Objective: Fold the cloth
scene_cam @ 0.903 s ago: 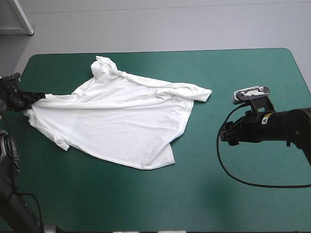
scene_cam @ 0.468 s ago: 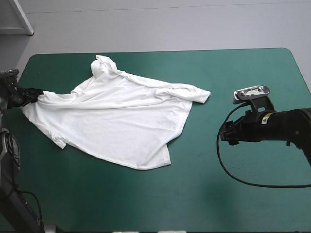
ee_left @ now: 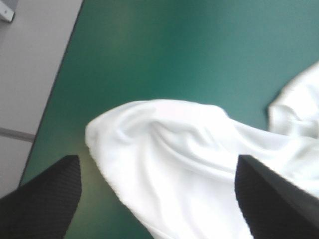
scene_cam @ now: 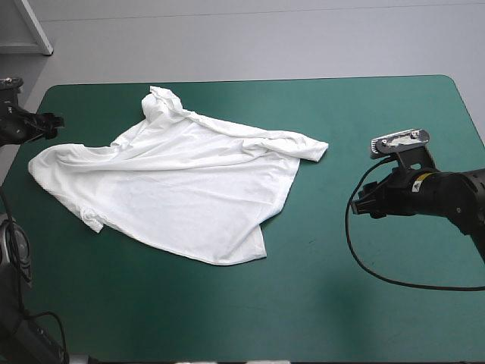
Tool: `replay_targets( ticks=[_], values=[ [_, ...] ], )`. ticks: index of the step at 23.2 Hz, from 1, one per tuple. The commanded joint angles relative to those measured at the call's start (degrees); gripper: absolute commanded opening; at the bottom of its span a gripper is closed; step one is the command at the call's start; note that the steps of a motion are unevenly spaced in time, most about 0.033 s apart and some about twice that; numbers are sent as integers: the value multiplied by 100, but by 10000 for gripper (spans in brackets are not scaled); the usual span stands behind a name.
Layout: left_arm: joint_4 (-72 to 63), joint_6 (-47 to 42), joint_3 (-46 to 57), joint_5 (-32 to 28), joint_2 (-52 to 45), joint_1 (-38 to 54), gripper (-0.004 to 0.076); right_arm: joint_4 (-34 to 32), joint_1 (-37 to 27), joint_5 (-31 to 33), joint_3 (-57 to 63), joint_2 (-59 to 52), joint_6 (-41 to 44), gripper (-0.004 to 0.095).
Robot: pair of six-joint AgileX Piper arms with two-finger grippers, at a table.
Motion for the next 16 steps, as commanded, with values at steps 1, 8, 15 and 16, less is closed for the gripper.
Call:
replay_targets(
  ticks=[1, 8, 15, 16],
  values=[
    [-234, 34, -197, 394, -752, -465, 612, -140, -22, -797, 52, -95, 19, 587],
    [-282, -40, -197, 1568, -1258, -2691, 612, -60, -22, -1901, 93, 380, 29, 660],
    [215, -675, 347, 1420, -1262, -4987, 612, 239, -629, -2114, -284, 681, 128, 660],
    [414, -867, 537, 1340, -1262, -5277, 612, 562, -895, -2075, -351, 706, -121, 661]
  ],
)
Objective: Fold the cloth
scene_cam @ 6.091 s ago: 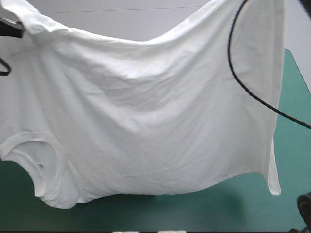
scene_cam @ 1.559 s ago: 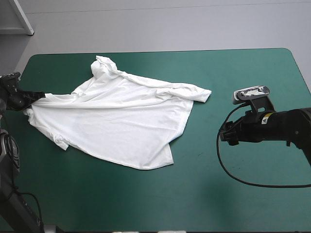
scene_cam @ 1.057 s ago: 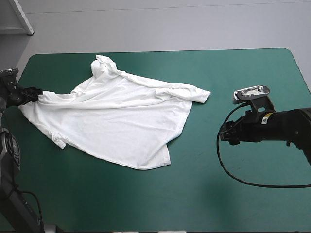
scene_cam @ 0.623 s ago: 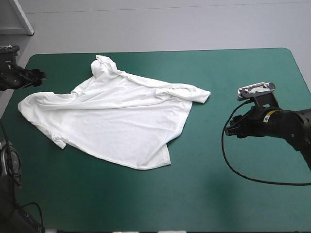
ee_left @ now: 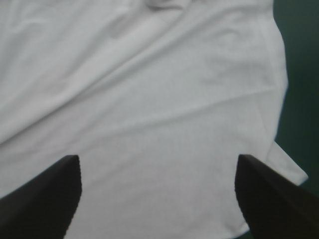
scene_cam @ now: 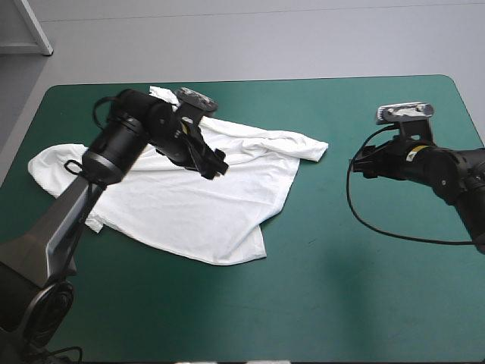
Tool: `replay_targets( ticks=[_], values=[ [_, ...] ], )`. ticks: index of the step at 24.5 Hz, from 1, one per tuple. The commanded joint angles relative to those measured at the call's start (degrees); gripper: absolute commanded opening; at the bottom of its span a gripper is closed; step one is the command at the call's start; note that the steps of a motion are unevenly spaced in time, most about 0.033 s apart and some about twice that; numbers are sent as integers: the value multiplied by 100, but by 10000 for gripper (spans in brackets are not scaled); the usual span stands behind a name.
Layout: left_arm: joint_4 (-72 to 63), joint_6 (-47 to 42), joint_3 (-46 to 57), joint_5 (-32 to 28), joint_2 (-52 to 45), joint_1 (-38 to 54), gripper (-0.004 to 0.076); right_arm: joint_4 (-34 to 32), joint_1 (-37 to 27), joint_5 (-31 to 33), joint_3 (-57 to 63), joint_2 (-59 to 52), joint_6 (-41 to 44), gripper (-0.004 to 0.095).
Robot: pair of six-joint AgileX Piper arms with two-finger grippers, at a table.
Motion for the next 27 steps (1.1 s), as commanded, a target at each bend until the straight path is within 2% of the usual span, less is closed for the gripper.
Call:
replay_targets(
  ticks=[1, 2, 5, 11, 14, 21, 23, 25, 26, 27],
  values=[
    [331, -411, 318, -101, -302, -598, 612, 741, -706, -288, -355, -100, -605, 661],
    [216, -512, 660, -256, -302, -863, 612, 1384, -1103, -168, -380, -53, -1162, 661],
    [-70, -643, 1286, -599, -302, -1315, 612, 2039, -1590, 109, -402, 73, -1705, 661],
    [-19, -1128, 2187, -1811, -228, -2135, 612, 2113, -1679, 63, -553, 198, -1787, 661],
    [91, -1211, 2230, -1943, -6, -2245, 612, 2126, -1668, 91, -642, 257, -1787, 661],
    [216, -1264, 2252, -1839, 690, -2278, 604, 2162, -1656, 166, -736, 416, -1825, 661],
    [216, -1264, 2279, -1771, 728, -2290, 568, 2229, -1656, 166, -739, 498, -1872, 661],
    [185, -1264, 2325, -1759, 738, -2290, 489, 2413, -1656, 155, -739, 623, -2029, 660],
    [174, -1277, 2370, -1759, 738, -2290, 438, 2493, -1643, 145, -765, 710, -2061, 657],
    [153, -1278, 2469, -1782, 738, -2290, 326, 2545, -1546, 145, -864, 909, -2089, 652]
  ],
)
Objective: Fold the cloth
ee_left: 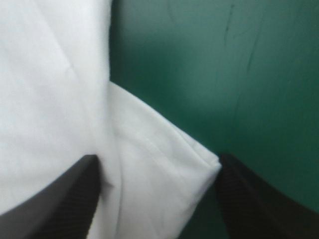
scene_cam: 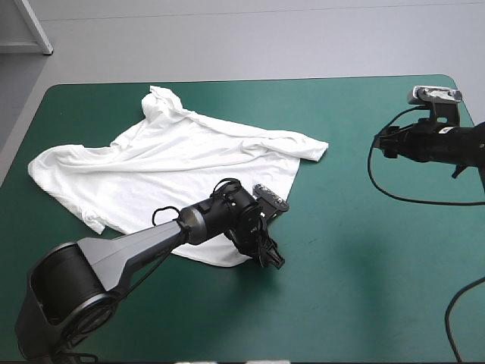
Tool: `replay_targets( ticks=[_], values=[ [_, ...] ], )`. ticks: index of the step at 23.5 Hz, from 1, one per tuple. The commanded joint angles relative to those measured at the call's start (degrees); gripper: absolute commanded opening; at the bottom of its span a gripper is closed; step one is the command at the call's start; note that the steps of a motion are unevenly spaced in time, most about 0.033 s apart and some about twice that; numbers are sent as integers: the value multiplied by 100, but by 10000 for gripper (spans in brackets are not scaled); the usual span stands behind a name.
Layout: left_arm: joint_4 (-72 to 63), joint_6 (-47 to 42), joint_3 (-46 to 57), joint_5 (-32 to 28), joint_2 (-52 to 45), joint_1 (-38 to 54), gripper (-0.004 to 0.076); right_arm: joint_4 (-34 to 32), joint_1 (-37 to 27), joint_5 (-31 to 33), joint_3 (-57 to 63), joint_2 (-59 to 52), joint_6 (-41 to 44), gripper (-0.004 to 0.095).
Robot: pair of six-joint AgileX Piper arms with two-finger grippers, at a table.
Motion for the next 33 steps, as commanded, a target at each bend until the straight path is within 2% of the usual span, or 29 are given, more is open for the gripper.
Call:
replay_targets(
  ticks=[1, 2, 4, 13, 22, 25, 31, 33],
  values=[
    [-138, -72, 144, -57, -161, -36, 257, 266, 137, -267, -378, 201, -133, 652],
    [-162, -94, 302, -179, -161, -36, 134, 277, 282, -275, -590, 480, -133, 651],
    [-86, -81, 563, -349, -161, -36, 22, 241, 562, -309, -1085, 973, -133, 647],
    [-99, -92, 641, -135, -173, -36, 19, 31, 1163, -237, -2814, 3276, 42, 644],
    [-90, -92, 631, -275, -173, -36, 19, -88, 1686, -18, -2987, 3992, 226, 630],
    [-55, -81, 631, -326, -173, -36, 19, -80, 1747, -28, -2987, 4031, 424, 510],
    [-55, -72, 631, -526, -173, -36, 19, -67, 1757, -176, -3116, 4031, 447, -2],
    [-55, -72, 620, -553, -251, -36, 19, -67, 1745, -160, -3261, 4021, 447, -16]
  ],
)
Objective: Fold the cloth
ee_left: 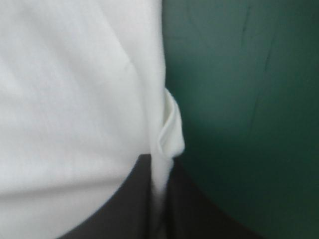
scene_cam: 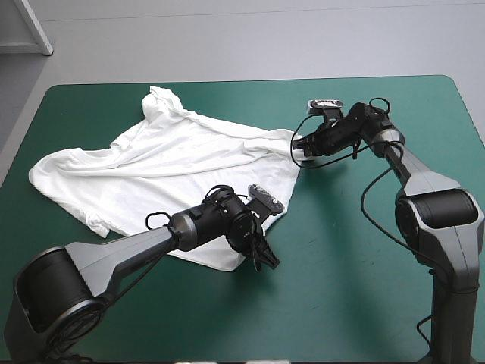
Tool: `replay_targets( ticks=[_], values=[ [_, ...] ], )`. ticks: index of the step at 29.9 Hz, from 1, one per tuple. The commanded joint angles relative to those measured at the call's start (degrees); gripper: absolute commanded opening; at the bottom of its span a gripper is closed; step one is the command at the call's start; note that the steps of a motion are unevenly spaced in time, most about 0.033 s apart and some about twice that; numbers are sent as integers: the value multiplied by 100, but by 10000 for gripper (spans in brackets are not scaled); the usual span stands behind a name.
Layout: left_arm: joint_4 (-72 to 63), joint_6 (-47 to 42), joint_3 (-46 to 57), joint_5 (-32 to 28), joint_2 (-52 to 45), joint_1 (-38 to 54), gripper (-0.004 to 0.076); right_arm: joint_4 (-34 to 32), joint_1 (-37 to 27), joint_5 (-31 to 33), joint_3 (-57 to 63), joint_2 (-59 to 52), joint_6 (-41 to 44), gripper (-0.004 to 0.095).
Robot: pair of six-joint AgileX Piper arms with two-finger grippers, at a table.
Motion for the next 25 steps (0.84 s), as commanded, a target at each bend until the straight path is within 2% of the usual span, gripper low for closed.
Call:
replay_targets(
  ticks=[1, 7, 13, 18, 25],
  values=[
    [-269, -43, 72, -11, -111, -36, 19, 99, -15, -111, -427, -364, 2, -17],
    [-76, 0, -60, -97, -989, -36, 19, -107, -26, 65, -1376, -611, 208, -17],
    [1303, -41, -750, 477, -2055, -36, 19, -137, -26, 268, -2622, -994, 449, -17],
    [2644, -53, -2029, 752, -2789, -36, 20, -401, -26, 426, -3817, -1338, 833, -17],
    [4371, 23, -4051, 1163, -3049, -36, 20, -483, -26, 420, -5193, -1822, 884, -17]
  ],
)
